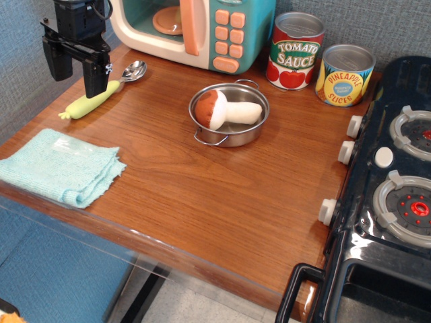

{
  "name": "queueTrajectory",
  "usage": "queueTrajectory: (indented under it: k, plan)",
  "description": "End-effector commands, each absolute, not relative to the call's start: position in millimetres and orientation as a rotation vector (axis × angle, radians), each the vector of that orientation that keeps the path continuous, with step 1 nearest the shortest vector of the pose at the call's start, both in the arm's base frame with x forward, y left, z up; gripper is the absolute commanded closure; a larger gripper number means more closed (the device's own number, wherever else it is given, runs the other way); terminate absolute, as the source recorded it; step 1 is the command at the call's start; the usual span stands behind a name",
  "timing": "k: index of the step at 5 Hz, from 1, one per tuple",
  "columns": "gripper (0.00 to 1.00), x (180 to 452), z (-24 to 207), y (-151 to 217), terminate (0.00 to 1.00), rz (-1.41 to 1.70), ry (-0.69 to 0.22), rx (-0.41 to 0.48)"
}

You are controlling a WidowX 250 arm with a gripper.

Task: Place the mushroom outside the pot.

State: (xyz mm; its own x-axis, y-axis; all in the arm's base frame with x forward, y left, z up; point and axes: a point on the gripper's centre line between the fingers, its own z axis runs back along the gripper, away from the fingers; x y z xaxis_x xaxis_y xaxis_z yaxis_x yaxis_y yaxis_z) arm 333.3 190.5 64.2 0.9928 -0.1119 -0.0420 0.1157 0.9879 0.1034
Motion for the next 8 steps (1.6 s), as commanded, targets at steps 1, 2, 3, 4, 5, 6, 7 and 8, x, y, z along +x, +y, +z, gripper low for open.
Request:
queueTrajectory:
  k: [1,2,3,4,5,6,7,8]
  plan:
    - [0.00,333,64,190,0.00,-0.114,0.036,0.106]
    - [0.00,349,72,162,0.00,-0.204,0.006,0.119]
    - [0.00,365,85,130,0.00,-0.288,-0.031,0.147]
    - [0.00,387,109,84,0.00,-0.373,-0.122,0.165]
    - [0.00,401,126,53,0.00,-0.409,-0.179,0.167]
    - [0.00,412,122,35,0.00,-0.417,-0.198,0.130]
    - [0.00,417,103,31,0.00,-0.399,-0.137,0.117]
    - [0.00,416,88,28,0.00,-0.386,-0.101,0.106]
